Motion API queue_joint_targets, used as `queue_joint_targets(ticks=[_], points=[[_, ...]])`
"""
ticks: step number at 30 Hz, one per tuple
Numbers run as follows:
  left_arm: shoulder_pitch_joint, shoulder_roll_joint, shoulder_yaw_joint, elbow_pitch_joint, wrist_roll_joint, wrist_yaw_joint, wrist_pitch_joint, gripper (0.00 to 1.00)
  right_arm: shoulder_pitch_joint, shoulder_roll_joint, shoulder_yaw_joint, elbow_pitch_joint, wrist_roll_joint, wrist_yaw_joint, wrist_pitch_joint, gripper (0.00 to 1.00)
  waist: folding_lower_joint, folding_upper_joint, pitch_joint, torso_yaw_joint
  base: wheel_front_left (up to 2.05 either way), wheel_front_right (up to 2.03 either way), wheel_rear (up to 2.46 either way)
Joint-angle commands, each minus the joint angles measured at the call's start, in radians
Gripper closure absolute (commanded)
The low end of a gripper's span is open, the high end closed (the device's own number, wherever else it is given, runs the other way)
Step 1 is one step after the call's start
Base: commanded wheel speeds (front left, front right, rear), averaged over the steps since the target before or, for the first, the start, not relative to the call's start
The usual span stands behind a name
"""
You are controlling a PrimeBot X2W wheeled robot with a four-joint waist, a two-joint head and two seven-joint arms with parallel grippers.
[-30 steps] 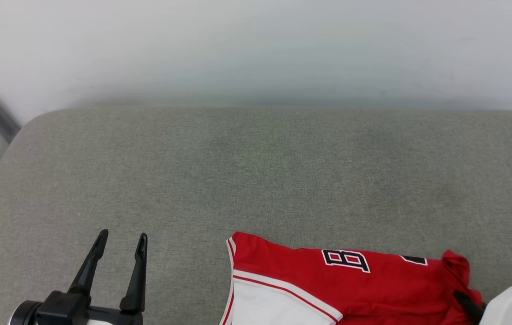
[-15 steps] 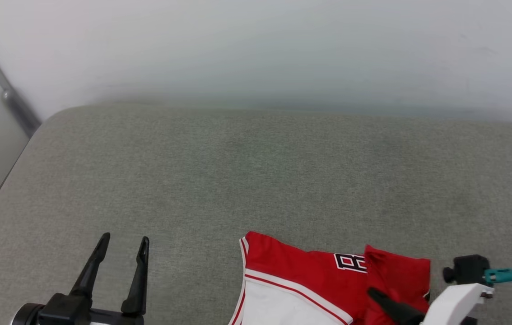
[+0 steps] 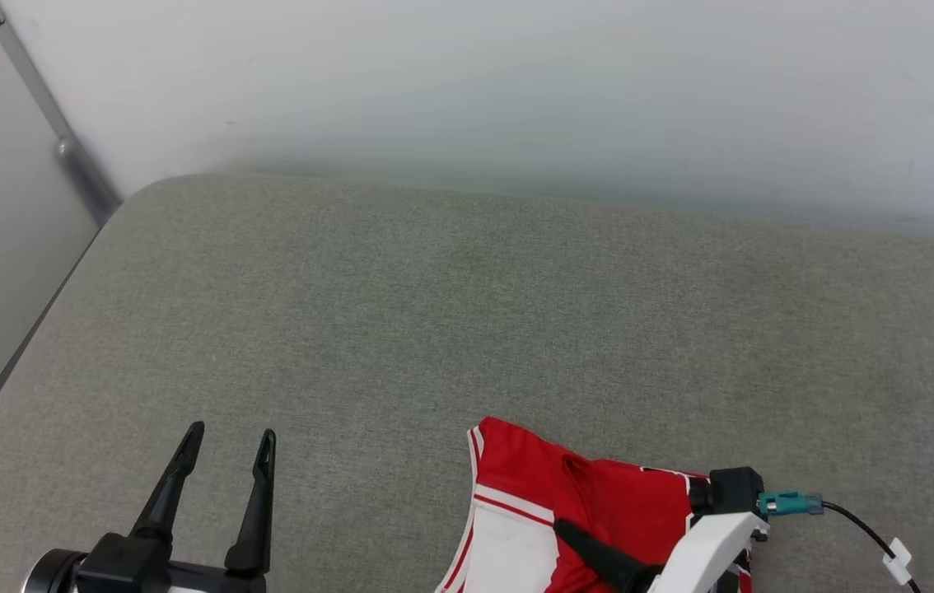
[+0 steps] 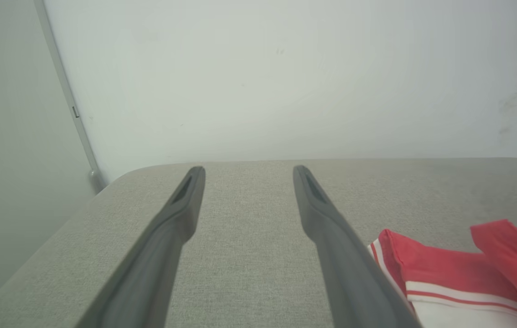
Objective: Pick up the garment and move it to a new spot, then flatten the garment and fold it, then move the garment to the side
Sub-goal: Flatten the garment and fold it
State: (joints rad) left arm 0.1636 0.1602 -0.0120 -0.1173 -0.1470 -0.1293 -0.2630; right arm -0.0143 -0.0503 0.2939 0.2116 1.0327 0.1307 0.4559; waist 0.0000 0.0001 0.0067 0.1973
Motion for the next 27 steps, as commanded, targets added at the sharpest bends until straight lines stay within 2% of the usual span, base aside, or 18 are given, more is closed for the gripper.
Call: queue_joint_targets(ticks=[1, 6, 7, 8, 11, 15, 19, 22, 27], points=[[-0.008, 0.004, -0.003, 0.003, -0.003, -0.001, -0.002, 0.00, -0.031, 0.000, 0.016, 0.030, 0.015, 0.000, -0.025, 1.00, 0.0000, -0.0001, 0.001, 0.008, 0.00, 0.00, 0.00], [-0.011, 0.007, -0.011, 0.010, -0.005, -0.001, -0.002, 0.00, -0.110, 0.000, 0.084, 0.161, 0.064, 0.000, -0.105, 1.00, 0.0000, -0.0001, 0.006, 0.025, 0.00, 0.00, 0.00], [-0.012, 0.008, -0.012, 0.011, -0.006, -0.001, -0.002, 0.00, -0.128, 0.001, 0.098, 0.184, 0.074, 0.000, -0.120, 0.93, 0.0000, -0.0001, 0.007, 0.028, 0.00, 0.00, 0.00], [-0.012, 0.008, -0.011, 0.013, -0.007, -0.001, -0.002, 0.00, -0.144, 0.001, 0.113, 0.206, 0.079, 0.000, -0.133, 0.00, 0.0000, -0.0001, 0.008, 0.030, 0.00, 0.00, 0.00], [-0.012, 0.009, -0.011, 0.016, -0.010, -0.001, -0.002, 0.00, -0.176, 0.001, 0.171, 0.244, 0.117, 0.000, -0.151, 0.00, 0.0000, -0.0001, 0.008, 0.033, 0.00, 0.00, 0.00], [-0.003, 0.008, -0.005, 0.021, -0.009, -0.001, -0.002, 0.00, -0.206, 0.001, 0.244, 0.235, 0.172, 0.000, -0.166, 0.00, 0.0000, -0.0001, 0.002, 0.025, 0.00, 0.00, 0.00], [0.005, 0.006, -0.003, 0.023, -0.007, -0.001, -0.002, 0.00, -0.241, 0.000, 0.261, 0.232, 0.170, 0.000, -0.177, 0.00, 0.0000, -0.0001, -0.012, 0.004, 0.00, 0.00, 0.00], [0.009, 0.005, 0.002, 0.019, -0.006, -0.001, -0.002, 0.00, -0.271, 0.000, 0.229, 0.240, 0.080, 0.000, -0.182, 0.00, 0.0000, -0.0001, -0.021, -0.018, 0.00, 0.00, 0.00], [0.011, 0.001, 0.004, 0.012, -0.003, -0.001, -0.002, 0.00, -0.308, -0.049, 0.117, 0.162, -0.203, 0.000, -0.217, 0.00, 0.0000, -0.0001, -0.027, -0.055, 0.00, 0.00, 0.00]])
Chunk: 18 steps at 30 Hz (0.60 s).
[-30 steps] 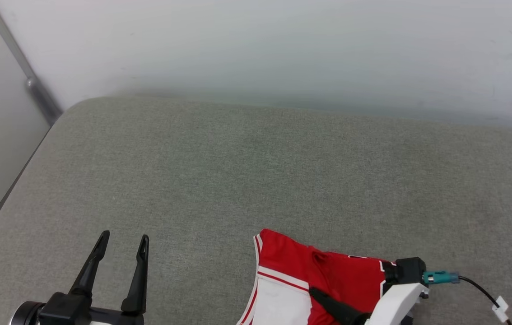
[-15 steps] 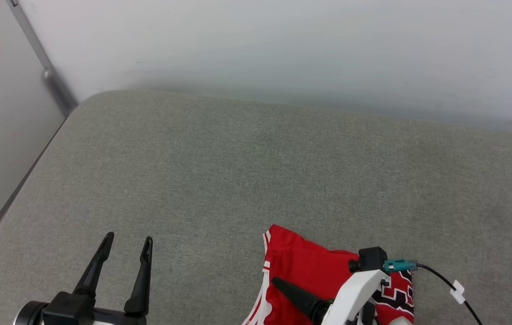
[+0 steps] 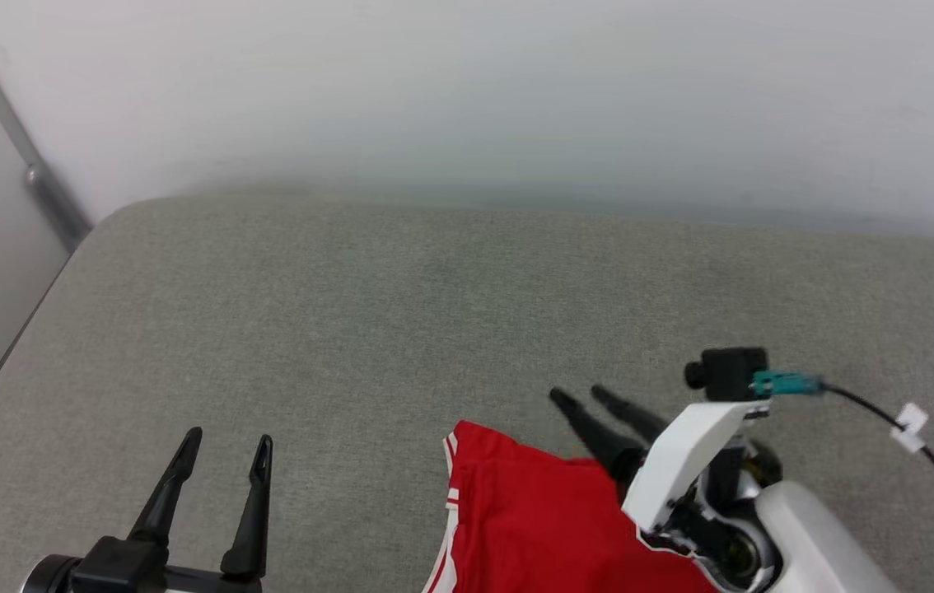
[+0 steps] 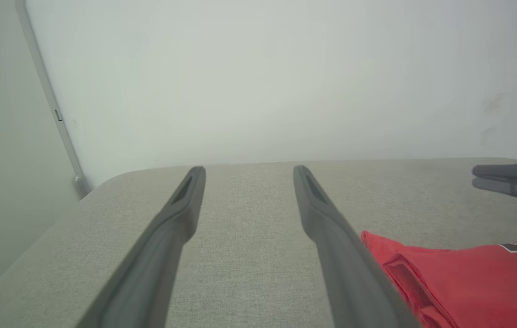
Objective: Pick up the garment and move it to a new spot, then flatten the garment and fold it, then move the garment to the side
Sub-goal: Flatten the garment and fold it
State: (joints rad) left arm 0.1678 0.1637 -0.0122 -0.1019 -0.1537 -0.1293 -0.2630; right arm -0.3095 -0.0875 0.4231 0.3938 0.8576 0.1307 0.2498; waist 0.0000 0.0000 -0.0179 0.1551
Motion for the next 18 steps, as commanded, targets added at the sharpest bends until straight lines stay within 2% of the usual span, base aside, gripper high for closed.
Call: queue_joint_targets(ticks=[1, 5, 9, 14, 15, 16, 18], points=[[0.007, -0.004, 0.010, -0.004, 0.004, -0.001, -0.002, 0.00, -0.017, -0.029, -0.033, -0.057, -0.094, 0.000, -0.021, 0.00, 0.0000, 0.0000, -0.002, -0.021, 0.00, 0.00, 0.00], [0.000, -0.015, 0.023, -0.009, 0.010, -0.001, -0.002, 0.00, -0.003, -0.117, -0.109, -0.213, -0.363, 0.000, -0.047, 0.00, 0.0000, 0.0000, 0.008, -0.053, 0.00, 0.00, 0.00], [-0.014, -0.023, 0.021, -0.014, 0.010, -0.001, -0.002, 0.00, 0.049, -0.173, -0.219, -0.325, -0.558, 0.000, -0.077, 0.00, 0.0000, 0.0000, 0.021, -0.076, 0.00, 0.00, 0.00], [-0.032, -0.028, 0.013, -0.019, 0.005, -0.001, -0.002, 0.00, 0.141, -0.150, -0.366, -0.425, -0.682, 0.000, -0.150, 0.00, 0.0000, 0.0000, 0.040, -0.090, 0.00, 0.00, 0.00], [-0.032, -0.028, 0.013, -0.019, 0.005, -0.001, -0.002, 0.00, 0.141, -0.150, -0.366, -0.425, -0.682, 0.000, -0.150, 0.00, 0.0000, 0.0000, 0.040, -0.090, 0.00, 0.00, 0.00], [-0.037, -0.031, 0.011, -0.022, 0.000, -0.001, -0.002, 0.00, 0.185, -0.128, -0.420, -0.454, -0.701, 0.000, -0.185, 0.00, 0.0000, 0.0000, 0.046, -0.094, 0.00, 0.00, 0.00], [-0.041, -0.031, 0.012, -0.026, -0.005, -0.001, -0.002, 0.00, 0.229, -0.108, -0.448, -0.478, -0.712, 0.000, -0.217, 0.00, 0.0000, 0.0000, 0.050, -0.097, 0.00, 0.00, 0.00]])
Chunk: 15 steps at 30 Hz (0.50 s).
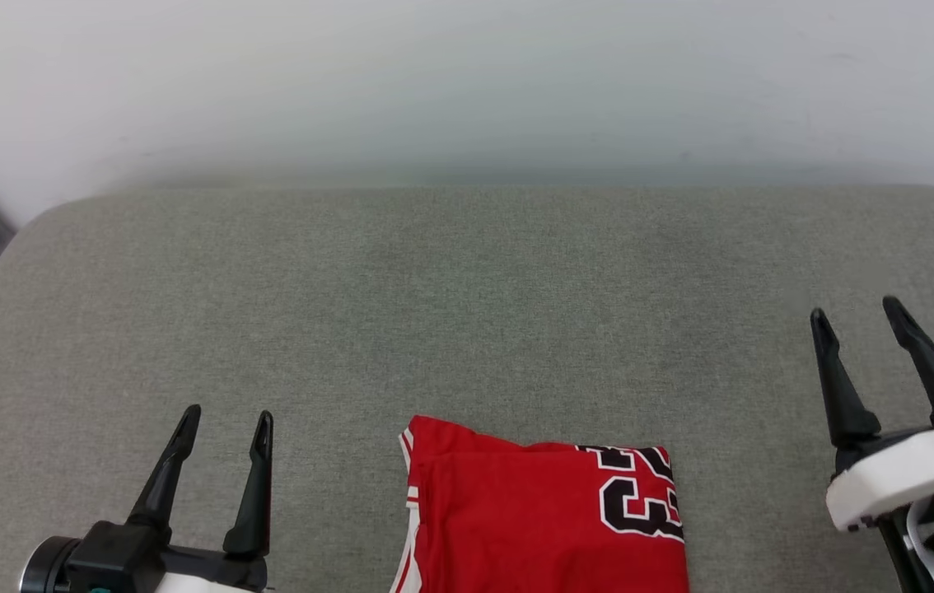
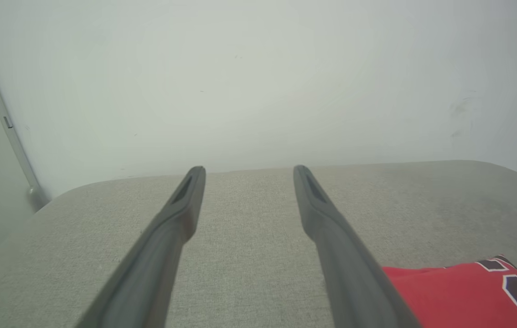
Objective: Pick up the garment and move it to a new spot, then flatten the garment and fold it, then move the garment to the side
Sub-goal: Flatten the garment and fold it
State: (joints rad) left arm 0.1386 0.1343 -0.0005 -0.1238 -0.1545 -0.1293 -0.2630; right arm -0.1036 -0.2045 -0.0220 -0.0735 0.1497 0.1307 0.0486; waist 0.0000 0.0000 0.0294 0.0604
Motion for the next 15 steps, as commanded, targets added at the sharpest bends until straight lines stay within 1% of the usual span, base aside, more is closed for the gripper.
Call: queue_joint_targets(ticks=[1, 3, 8, 15], points=[[-0.013, -0.001, 0.000, -0.006, -0.006, -0.001, -0.002, 0.00, 0.041, 0.017, -0.014, -0.020, -0.007, 0.000, -0.034, 0.00, 0.0000, 0.0000, 0.005, -0.004, 0.00, 0.00, 0.00], [-0.013, -0.001, 0.001, -0.008, -0.008, -0.001, -0.002, 0.00, 0.061, 0.027, -0.021, -0.025, -0.003, 0.000, -0.051, 0.00, 0.0000, 0.0000, 0.005, -0.006, 0.00, 0.00, 0.00], [-0.007, 0.008, -0.005, -0.010, -0.012, -0.001, -0.002, 0.00, 0.136, 0.076, -0.044, -0.048, -0.010, 0.000, -0.147, 0.00, 0.0000, 0.0000, 0.002, -0.005, 0.00, 0.00, 0.00], [0.004, 0.005, -0.014, -0.019, -0.014, -0.001, -0.002, 0.00, 0.195, 0.124, -0.017, -0.036, -0.035, 0.000, -0.204, 0.00, 0.0000, 0.0000, -0.004, 0.000, 0.00, 0.00, 0.00]])
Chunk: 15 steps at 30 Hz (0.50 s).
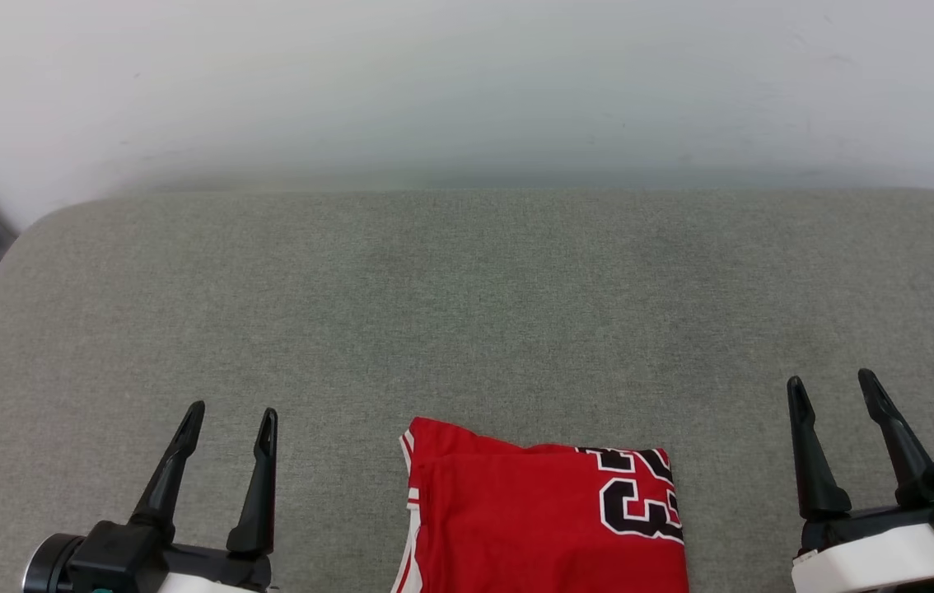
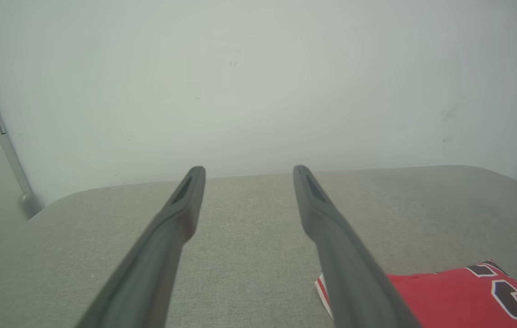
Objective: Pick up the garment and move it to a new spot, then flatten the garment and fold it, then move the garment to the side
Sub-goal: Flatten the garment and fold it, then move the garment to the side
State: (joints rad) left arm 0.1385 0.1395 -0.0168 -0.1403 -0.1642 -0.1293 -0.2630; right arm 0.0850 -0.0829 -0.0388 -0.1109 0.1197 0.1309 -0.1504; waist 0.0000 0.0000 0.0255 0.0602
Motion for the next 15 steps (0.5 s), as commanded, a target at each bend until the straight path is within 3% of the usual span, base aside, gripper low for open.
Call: queue_joint_targets(ticks=[1, 10, 15], points=[[0.004, -0.001, 0.004, -0.003, -0.003, -0.001, -0.002, 0.00, 0.008, 0.004, 0.001, 0.002, -0.009, 0.000, -0.008, 0.00, 0.0000, 0.0000, -0.001, 0.000, 0.00, 0.00, 0.00], [0.010, 0.001, 0.006, -0.005, 0.002, -0.001, -0.002, 0.00, 0.007, 0.012, -0.007, -0.003, -0.013, 0.000, 0.019, 0.00, 0.0000, 0.0000, -0.002, 0.000, 0.00, 0.00, 0.00], [0.006, 0.003, -0.004, -0.004, 0.006, -0.001, -0.002, 0.00, 0.011, -0.003, 0.008, -0.014, 0.032, 0.000, 0.153, 0.00, 0.0000, 0.0000, 0.007, 0.006, 0.00, 0.00, 0.00]])
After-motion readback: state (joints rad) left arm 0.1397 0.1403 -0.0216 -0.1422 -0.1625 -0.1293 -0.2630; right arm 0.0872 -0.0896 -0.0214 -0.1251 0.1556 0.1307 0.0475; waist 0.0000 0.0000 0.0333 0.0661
